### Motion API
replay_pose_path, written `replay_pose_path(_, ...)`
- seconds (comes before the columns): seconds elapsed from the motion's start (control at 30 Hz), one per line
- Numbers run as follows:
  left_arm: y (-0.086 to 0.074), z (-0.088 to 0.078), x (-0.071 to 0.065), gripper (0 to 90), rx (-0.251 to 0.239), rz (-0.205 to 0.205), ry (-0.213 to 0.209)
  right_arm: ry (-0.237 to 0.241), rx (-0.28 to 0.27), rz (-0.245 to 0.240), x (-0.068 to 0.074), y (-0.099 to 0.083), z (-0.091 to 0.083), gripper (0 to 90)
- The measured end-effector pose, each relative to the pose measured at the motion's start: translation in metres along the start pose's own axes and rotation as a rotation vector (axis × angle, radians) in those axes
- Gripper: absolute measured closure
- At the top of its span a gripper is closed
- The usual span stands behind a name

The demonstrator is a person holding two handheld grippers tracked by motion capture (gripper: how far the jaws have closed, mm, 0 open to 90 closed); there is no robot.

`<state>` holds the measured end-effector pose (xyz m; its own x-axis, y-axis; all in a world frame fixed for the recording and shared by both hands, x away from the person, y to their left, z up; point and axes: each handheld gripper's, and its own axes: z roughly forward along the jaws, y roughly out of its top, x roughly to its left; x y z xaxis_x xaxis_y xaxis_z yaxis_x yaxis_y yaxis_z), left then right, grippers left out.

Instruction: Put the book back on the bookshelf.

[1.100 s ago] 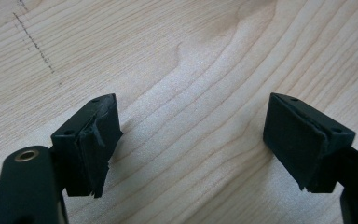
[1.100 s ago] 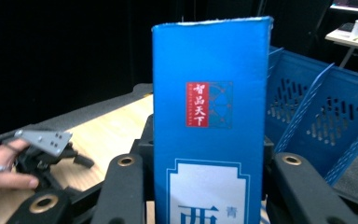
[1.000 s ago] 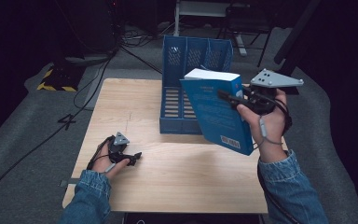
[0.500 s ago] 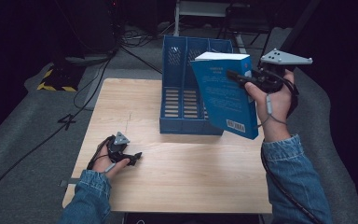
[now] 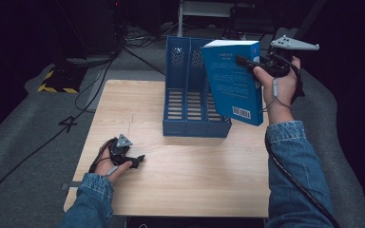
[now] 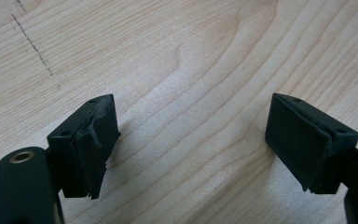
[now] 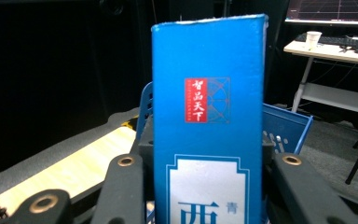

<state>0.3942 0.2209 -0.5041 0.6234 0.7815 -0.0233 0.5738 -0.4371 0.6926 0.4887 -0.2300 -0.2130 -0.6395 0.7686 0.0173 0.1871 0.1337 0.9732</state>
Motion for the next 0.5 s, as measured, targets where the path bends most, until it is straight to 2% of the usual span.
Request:
replay_pose_path(0.13, 0.0, 0.0, 0.0, 17.7, 0.0, -0.001, 0.0, -0.011, 0.001, -0.004, -0.007, -0.003, 0.009, 61.7)
replay_pose_path(0.3, 0.0, 0.0, 0.0, 17.7, 0.0, 0.0, 0.0, -0.018, -0.03, 0.055, -0.024, -0.01, 0.013, 61.7)
replay_pose_path(0.5, 0.0, 0.0, 0.0, 17.7, 0.0, 0.0, 0.0, -0.046, -0.039, 0.077, -0.04, -0.016, 0.016, 61.7)
